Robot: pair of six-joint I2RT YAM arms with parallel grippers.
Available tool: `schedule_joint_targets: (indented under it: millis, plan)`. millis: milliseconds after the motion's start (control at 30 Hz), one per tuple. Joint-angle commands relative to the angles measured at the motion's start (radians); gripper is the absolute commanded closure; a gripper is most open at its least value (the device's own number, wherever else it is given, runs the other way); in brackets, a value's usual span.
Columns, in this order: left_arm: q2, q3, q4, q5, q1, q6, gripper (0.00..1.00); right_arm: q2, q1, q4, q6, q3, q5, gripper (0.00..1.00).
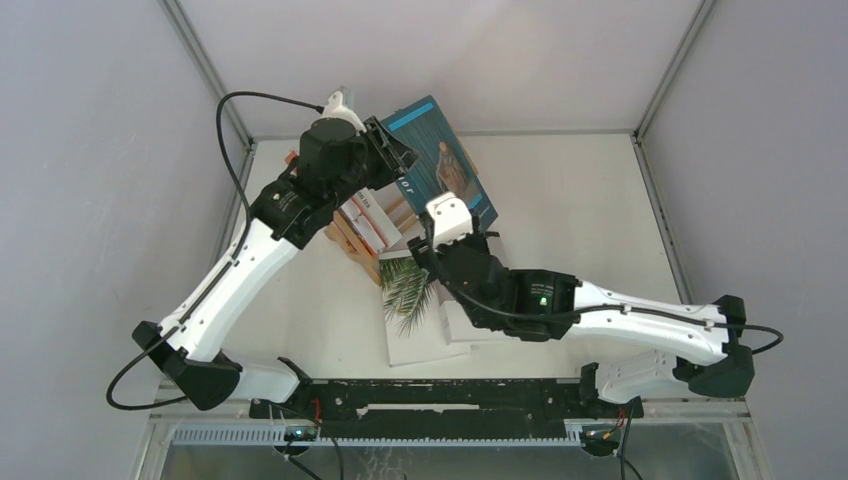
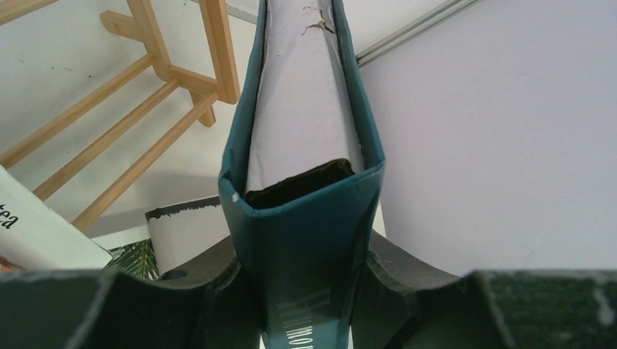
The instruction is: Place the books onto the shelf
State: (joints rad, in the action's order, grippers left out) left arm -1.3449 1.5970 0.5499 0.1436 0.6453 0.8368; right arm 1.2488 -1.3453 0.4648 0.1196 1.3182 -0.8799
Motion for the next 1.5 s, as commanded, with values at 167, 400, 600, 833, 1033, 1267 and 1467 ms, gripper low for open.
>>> schedule_joint_targets:
  millis: [167,400,600,833,1033,1267,1467]
  plan:
    - [0.010,0.083,-0.012,-0.027,-0.002,0.002,0.64,0.115,-0.027,-0.183,-0.333,0.109,-0.186,0.29]
    - [0.024,0.093,0.018,-0.018,-0.003,-0.004,0.64,0.205,0.006,-0.226,-0.389,0.140,-0.192,0.29]
    - [0.031,0.100,0.039,-0.017,-0.003,-0.010,0.64,0.262,0.041,-0.295,-0.450,0.141,-0.212,0.29]
    - [0.045,0.101,0.060,-0.010,-0.003,-0.017,0.64,0.307,0.078,-0.382,-0.533,0.141,-0.246,0.32]
    - [0.052,0.099,0.066,-0.005,-0.006,-0.019,0.62,0.325,0.092,-0.399,-0.543,0.141,-0.242,0.51]
    - [0.062,0.095,0.067,0.011,-0.012,-0.016,0.52,0.304,0.095,-0.382,-0.500,0.122,-0.229,0.67]
    - [0.073,0.096,0.067,0.025,-0.020,-0.012,0.43,0.273,0.104,-0.380,-0.478,0.104,-0.199,0.71]
